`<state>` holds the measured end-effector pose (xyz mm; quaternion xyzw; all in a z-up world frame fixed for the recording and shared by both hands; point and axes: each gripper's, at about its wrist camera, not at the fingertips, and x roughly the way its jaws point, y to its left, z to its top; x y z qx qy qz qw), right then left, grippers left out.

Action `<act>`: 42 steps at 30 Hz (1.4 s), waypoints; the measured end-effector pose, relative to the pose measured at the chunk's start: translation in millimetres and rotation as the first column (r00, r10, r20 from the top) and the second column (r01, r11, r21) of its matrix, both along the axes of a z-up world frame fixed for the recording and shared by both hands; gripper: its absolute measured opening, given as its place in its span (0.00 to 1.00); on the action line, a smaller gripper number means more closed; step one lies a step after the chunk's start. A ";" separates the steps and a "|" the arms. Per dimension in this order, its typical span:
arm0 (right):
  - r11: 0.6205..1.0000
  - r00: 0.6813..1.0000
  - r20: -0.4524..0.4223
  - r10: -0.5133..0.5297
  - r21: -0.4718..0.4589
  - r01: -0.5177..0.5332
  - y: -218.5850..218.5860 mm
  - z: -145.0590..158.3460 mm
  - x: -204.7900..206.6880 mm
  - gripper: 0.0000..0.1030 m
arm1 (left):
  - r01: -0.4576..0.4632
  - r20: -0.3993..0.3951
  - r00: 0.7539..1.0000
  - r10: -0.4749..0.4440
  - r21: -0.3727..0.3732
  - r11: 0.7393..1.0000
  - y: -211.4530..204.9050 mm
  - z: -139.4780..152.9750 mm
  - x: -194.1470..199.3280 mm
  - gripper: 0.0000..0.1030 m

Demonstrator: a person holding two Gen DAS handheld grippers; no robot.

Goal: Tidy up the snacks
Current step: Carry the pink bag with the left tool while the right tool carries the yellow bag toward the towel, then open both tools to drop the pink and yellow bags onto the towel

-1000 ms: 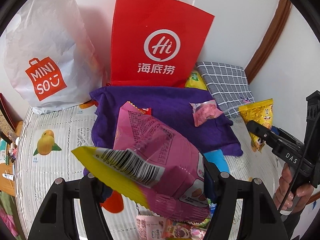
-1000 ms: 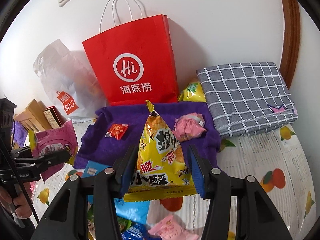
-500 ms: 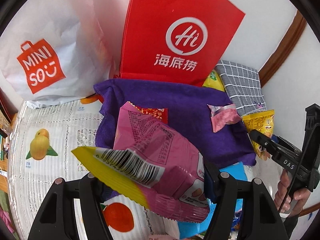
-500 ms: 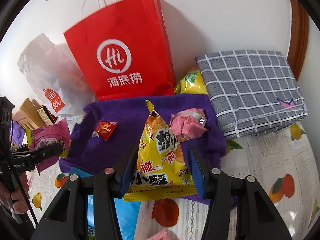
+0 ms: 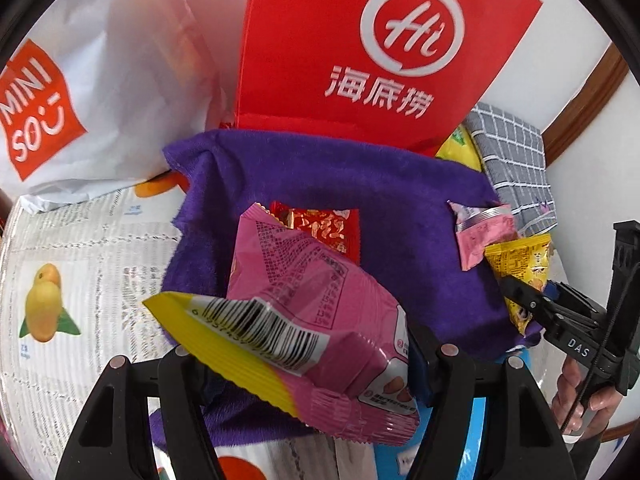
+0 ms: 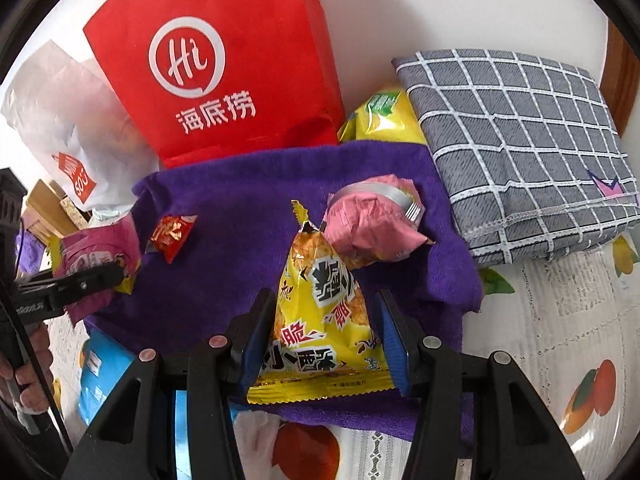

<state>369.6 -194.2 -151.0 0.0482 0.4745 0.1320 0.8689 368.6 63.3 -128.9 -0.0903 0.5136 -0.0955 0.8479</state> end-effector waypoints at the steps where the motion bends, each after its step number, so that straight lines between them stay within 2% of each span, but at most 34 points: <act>1: 1.000 1.000 -0.005 -0.002 -0.001 0.002 -0.1 -2.3 2.0 0.49 | 0.000 -0.004 1.000 0.000 -0.006 1.000 -0.5 -2.6 2.2 0.66; 6: 1.000 1.000 -0.008 -0.002 0.006 0.002 -0.9 -7.8 8.3 0.49 | 0.000 0.008 1.000 0.001 -0.040 0.999 -3.5 -6.1 7.3 0.66; 15: 1.000 1.000 -0.014 -0.009 -0.003 0.009 -0.6 -14.9 13.9 0.50 | 0.009 0.030 1.000 -0.008 -0.022 1.000 -9.3 -8.2 9.1 0.67; 18: 1.000 1.000 -0.008 -0.015 -0.001 0.015 -2.2 -10.3 11.1 0.58 | 0.003 0.030 1.000 -0.003 0.001 1.000 -9.5 -6.5 9.2 0.69; 20: 1.000 1.000 0.008 -0.021 0.015 0.021 -5.4 -4.6 7.0 0.68 | -0.016 0.026 1.000 0.016 0.017 1.000 -9.4 -5.8 9.8 0.75; 23: 0.999 0.999 0.029 -0.029 0.037 0.028 -9.1 7.1 -0.4 0.75 | -0.034 0.031 0.999 0.033 0.033 0.999 -7.4 -0.9 6.7 0.78; 33: 0.997 0.988 0.132 -0.081 -0.007 0.082 -25.8 42.9 -53.5 0.75 | -0.075 0.084 0.994 0.070 0.060 0.995 6.1 38.0 -27.7 0.78; 39: 0.993 0.986 0.134 -0.103 -0.049 0.110 -40.5 45.1 -90.8 0.74 | -0.091 0.131 0.988 0.080 0.085 0.992 11.7 56.8 -67.0 0.78; 42: 0.992 0.989 0.108 -0.104 -0.056 0.110 -44.8 38.9 -107.0 0.74 | -0.093 0.147 0.986 0.078 0.096 0.991 13.2 62.3 -84.4 0.78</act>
